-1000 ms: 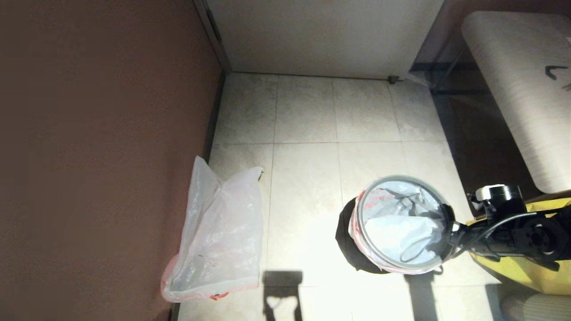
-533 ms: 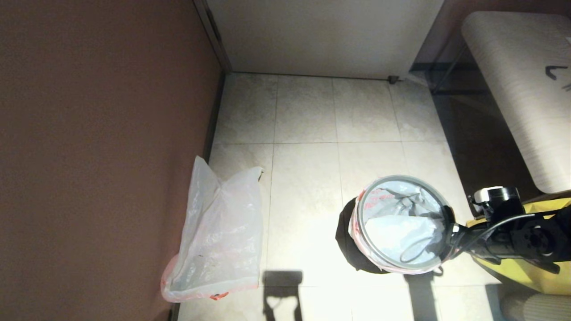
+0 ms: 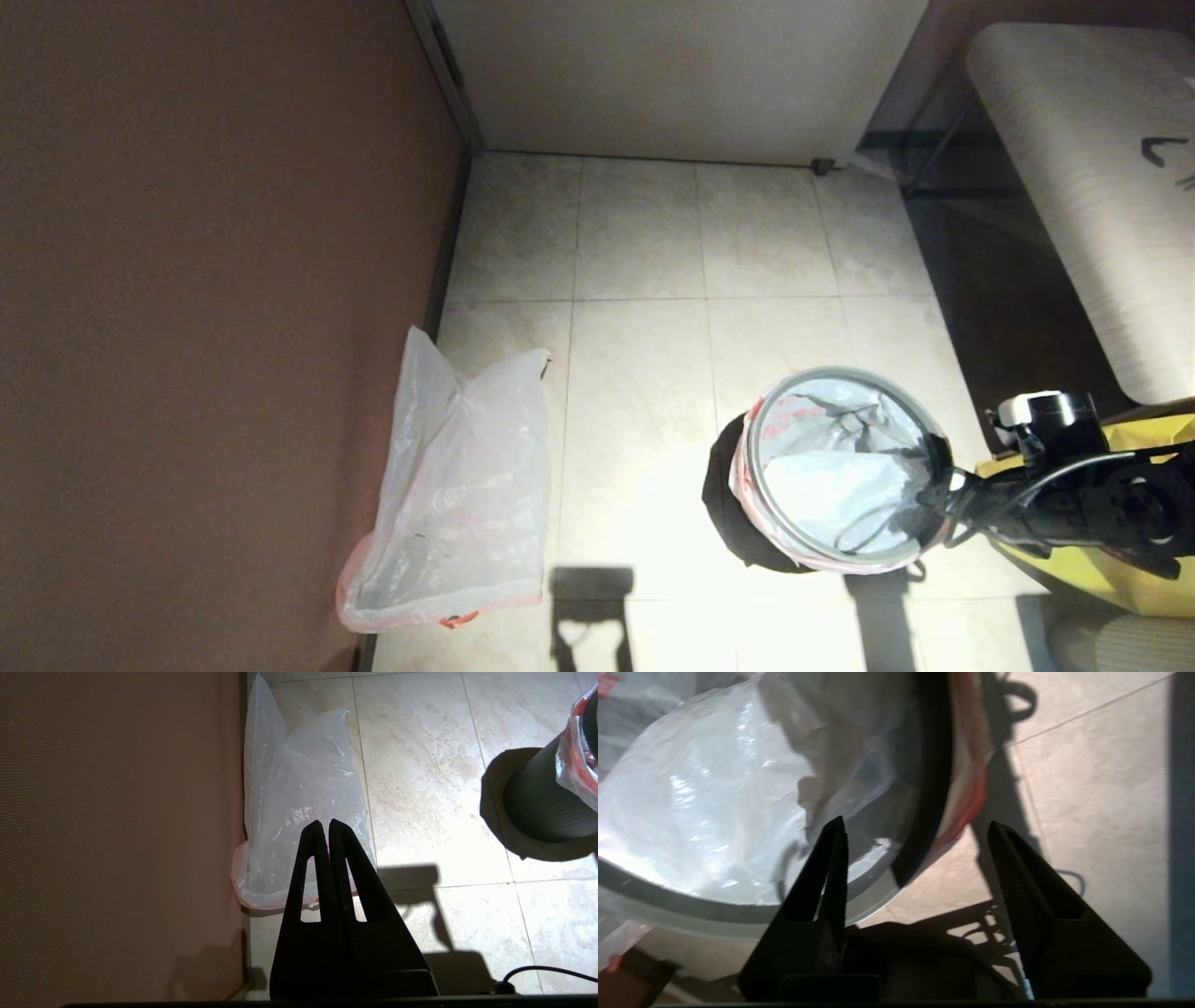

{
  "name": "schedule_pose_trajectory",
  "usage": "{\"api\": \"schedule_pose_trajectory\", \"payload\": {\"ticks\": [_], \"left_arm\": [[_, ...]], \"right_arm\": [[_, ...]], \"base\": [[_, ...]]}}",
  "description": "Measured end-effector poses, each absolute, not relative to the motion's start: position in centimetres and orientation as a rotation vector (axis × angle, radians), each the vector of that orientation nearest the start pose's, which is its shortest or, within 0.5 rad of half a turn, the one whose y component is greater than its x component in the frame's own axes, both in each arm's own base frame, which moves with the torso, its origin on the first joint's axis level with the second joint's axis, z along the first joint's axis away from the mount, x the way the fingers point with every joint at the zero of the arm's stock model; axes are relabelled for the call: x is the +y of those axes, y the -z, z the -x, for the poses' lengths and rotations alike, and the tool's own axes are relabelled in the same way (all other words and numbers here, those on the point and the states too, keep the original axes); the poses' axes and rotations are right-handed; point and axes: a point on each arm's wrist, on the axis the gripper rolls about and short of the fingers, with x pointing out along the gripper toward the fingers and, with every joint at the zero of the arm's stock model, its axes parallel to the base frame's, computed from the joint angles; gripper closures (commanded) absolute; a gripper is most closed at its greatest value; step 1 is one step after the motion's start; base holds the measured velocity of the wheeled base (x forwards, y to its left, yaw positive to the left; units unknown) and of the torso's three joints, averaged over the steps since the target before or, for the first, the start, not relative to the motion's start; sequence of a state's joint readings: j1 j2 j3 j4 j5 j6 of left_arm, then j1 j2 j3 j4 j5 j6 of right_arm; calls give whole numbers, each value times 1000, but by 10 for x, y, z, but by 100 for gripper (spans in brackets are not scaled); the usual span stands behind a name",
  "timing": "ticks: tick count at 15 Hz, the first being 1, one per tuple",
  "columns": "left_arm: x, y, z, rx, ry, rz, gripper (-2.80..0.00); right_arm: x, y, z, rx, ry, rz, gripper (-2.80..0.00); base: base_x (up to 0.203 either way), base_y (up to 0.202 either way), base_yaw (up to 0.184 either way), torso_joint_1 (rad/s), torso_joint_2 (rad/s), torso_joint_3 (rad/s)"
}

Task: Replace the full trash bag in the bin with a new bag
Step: Place the trash can ring on the floor

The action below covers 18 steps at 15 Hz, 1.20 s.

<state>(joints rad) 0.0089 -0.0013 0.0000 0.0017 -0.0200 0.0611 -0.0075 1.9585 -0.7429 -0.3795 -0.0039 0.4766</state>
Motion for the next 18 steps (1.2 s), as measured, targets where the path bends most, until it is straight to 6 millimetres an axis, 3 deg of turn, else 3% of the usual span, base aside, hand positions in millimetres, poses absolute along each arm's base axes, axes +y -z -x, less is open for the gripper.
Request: {"api": "schedule_pose_trajectory", "payload": {"ticks": [6,18], "left_arm": [[-1,-75,23,0,11,-61,0],[-1,-75,23,0,11,-61,0]], "right_arm": [[-1,-67,-319,816,172,-571,-280],[-5,-54,-325,802,183,-603,-280]], "base": [[0,0,0,0,0,0],[0,0,0,0,0,0]]}}
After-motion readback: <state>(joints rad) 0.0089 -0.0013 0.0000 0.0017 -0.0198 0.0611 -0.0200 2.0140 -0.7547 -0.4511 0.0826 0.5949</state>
